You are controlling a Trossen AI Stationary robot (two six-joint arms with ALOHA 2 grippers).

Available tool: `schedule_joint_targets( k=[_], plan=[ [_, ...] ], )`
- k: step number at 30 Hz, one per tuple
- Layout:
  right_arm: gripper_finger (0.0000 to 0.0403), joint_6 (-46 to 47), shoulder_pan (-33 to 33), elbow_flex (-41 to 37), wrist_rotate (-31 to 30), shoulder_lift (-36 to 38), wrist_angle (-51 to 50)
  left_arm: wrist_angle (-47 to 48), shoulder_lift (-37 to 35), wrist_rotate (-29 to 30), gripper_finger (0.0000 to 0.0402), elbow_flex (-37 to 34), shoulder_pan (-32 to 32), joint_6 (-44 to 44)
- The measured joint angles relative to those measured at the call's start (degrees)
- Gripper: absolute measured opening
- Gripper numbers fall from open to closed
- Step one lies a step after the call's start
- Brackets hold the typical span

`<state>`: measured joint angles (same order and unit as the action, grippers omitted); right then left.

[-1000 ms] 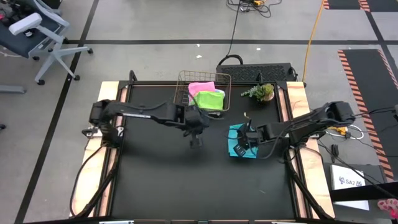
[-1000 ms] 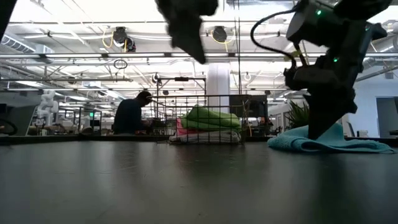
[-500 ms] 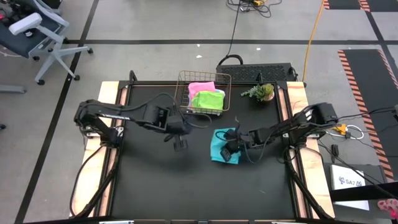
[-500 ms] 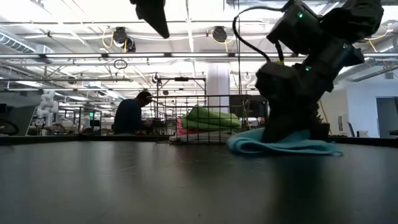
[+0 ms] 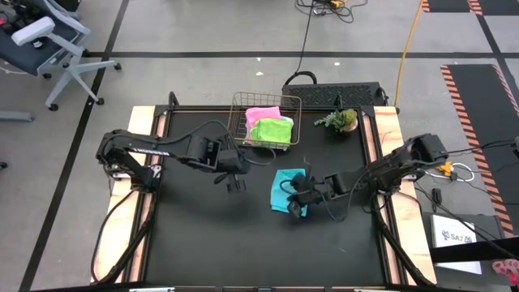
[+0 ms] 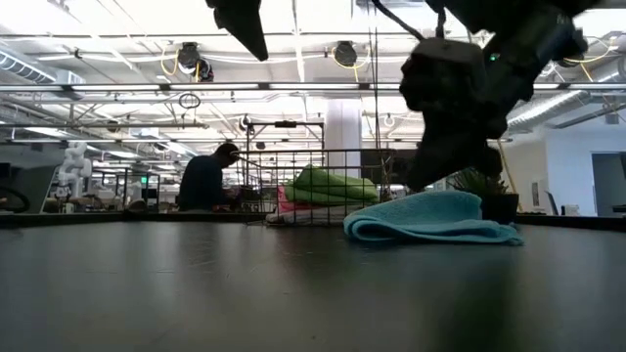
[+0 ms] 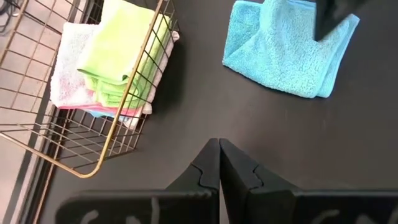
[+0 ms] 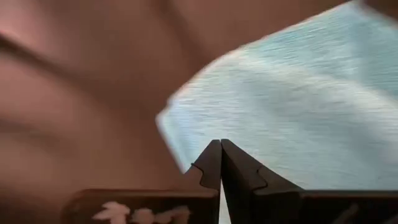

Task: Fold microfiber towels
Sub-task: Fold the blue microfiber cloth

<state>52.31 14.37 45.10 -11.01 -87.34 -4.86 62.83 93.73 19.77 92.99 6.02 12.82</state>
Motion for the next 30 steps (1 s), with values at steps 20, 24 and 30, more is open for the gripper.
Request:
schedule_joint_targets(
  k=[20, 24, 30],
  plan=[
    [0.0000, -6.53, -3.16, -0.24, -2.49, -0.56, -16.03, 0.04, 0.00, -0.13, 0.0005, 0.00, 0.11, 2.99],
    [0.0000, -5.13, -3.09, -2.84, -2.33, -0.54, -10.69, 0.09, 0.00, -0.14, 0.0005, 0.00, 0.11, 3.01],
    [0.0000, -2.47, -1.50, -4.04, -2.31, -0.56, -2.99, 0.09, 0.00, -0.15, 0.0005, 0.00, 0.11, 3.06]
  ],
)
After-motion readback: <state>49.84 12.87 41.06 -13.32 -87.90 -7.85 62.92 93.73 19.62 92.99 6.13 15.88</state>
